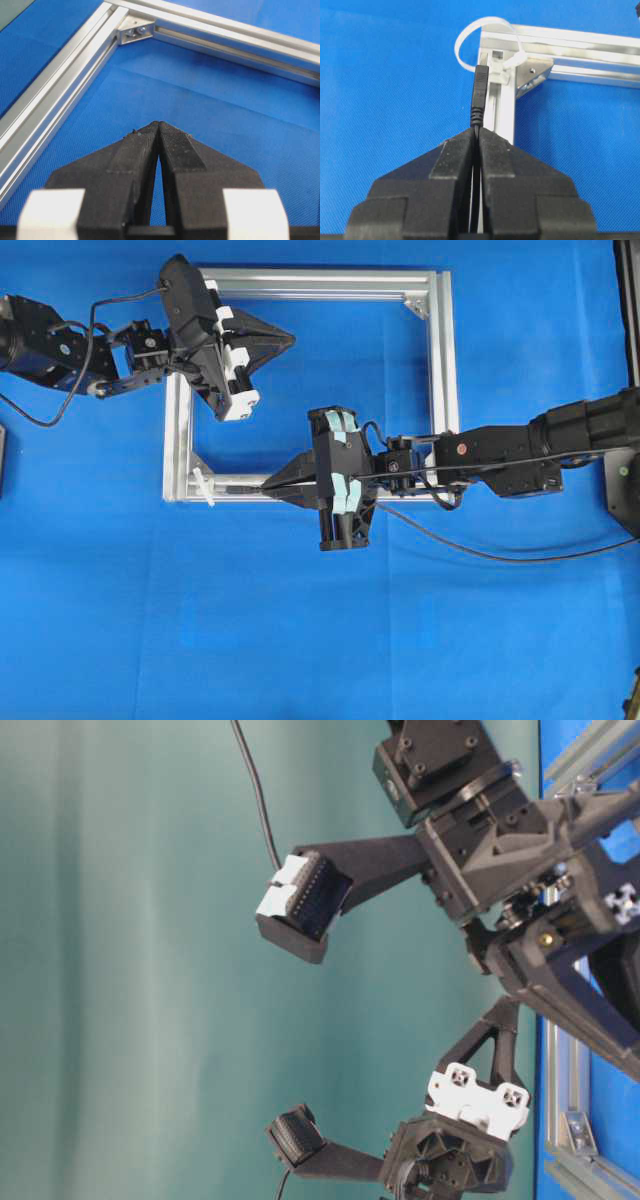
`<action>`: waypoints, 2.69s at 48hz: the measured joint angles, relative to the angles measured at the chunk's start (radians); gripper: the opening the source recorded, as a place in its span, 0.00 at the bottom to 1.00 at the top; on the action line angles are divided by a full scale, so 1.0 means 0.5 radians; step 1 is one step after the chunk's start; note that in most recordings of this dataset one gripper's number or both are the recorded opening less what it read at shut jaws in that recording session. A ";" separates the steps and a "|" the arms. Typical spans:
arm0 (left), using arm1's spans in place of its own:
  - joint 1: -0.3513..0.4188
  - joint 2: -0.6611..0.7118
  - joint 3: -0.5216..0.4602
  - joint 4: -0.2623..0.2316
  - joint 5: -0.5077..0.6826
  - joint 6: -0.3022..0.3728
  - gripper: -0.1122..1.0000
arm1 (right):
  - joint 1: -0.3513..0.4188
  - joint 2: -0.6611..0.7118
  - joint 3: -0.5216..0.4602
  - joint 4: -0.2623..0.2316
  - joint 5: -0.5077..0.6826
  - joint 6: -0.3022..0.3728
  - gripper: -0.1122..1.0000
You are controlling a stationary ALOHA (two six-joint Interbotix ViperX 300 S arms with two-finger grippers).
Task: Insert the wire through the string loop located on the left side.
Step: 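Lift the cable and carry it left toward the white zip-tie loop, then push the USB plug through the white zip-tie loop with the right gripper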
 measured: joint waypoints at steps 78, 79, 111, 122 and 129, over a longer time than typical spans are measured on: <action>-0.006 0.000 0.000 0.000 0.000 0.000 0.10 | 0.000 0.025 -0.021 0.000 0.000 0.000 0.10; -0.003 0.000 0.000 0.000 0.000 0.000 0.10 | 0.000 0.025 -0.021 0.000 0.000 0.000 0.10; -0.003 0.000 0.000 0.000 0.000 0.000 0.10 | -0.003 0.028 -0.031 0.000 -0.003 0.000 0.10; -0.003 0.000 0.000 0.000 0.000 0.000 0.10 | -0.003 0.095 -0.132 -0.003 0.000 -0.009 0.10; -0.003 0.000 0.000 0.000 0.000 0.000 0.10 | -0.009 0.172 -0.233 -0.009 0.003 -0.025 0.10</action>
